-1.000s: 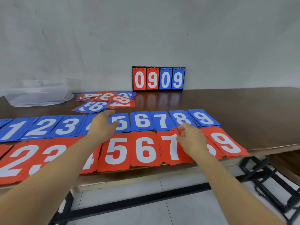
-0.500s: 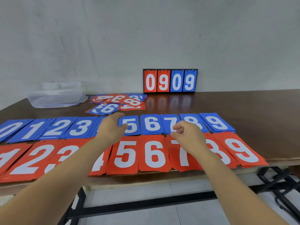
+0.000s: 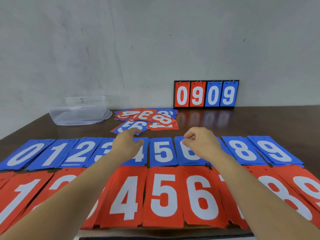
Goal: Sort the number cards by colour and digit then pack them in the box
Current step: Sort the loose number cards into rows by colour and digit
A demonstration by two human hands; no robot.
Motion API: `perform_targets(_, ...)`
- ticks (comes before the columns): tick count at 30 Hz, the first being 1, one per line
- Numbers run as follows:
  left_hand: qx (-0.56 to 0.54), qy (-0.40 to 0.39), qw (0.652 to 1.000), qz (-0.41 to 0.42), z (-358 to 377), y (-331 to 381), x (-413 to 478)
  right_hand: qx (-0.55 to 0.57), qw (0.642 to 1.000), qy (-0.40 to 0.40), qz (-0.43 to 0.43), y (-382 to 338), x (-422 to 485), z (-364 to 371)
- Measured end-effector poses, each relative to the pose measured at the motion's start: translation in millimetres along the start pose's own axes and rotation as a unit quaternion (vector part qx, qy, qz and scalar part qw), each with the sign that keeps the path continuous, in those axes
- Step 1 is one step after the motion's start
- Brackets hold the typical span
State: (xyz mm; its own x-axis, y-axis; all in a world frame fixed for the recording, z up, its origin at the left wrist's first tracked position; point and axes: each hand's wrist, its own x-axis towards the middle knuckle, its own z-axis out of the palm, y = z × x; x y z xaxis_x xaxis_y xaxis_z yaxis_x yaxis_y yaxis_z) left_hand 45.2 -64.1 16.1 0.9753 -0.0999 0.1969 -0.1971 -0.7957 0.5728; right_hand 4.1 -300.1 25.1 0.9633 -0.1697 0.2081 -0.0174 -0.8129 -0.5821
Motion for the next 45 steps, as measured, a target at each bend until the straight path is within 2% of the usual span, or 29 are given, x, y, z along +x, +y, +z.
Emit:
perform_targets(7,0.040,-0.012,0.999,-0.008,-15,-36,61,-0.065,0.998,-0.023,0.014,-30,56,19)
perform_targets(16,0.151,-0.126,0.978,0.063,-9,-60,143,-0.132,0.989,-0.060,0.039,-30,131,68)
perform_targets(20,0.181,-0.161,0.966,0.095,3,-62,168,-0.147,0.986,-0.081,0.016,-29,156,89)
perform_targets(28,0.242,-0.239,0.935,0.098,22,-66,199,-0.209,0.973,-0.103,-0.010,-22,169,110)
perform_targets(33,0.322,-0.203,0.913,0.150,19,-67,190,-0.270,0.960,-0.077,-0.011,-23,168,109)
perform_targets(40,0.338,-0.184,0.910,0.155,0,-69,162,-0.298,0.950,-0.092,0.002,-29,168,106)
perform_targets(43,0.362,-0.138,0.909,0.156,-7,-71,158,-0.304,0.951,-0.064,0.006,-33,168,104)
perform_targets(45,0.346,-0.092,0.924,0.134,-7,-77,161,-0.306,0.952,-0.021,0.017,-36,171,104)
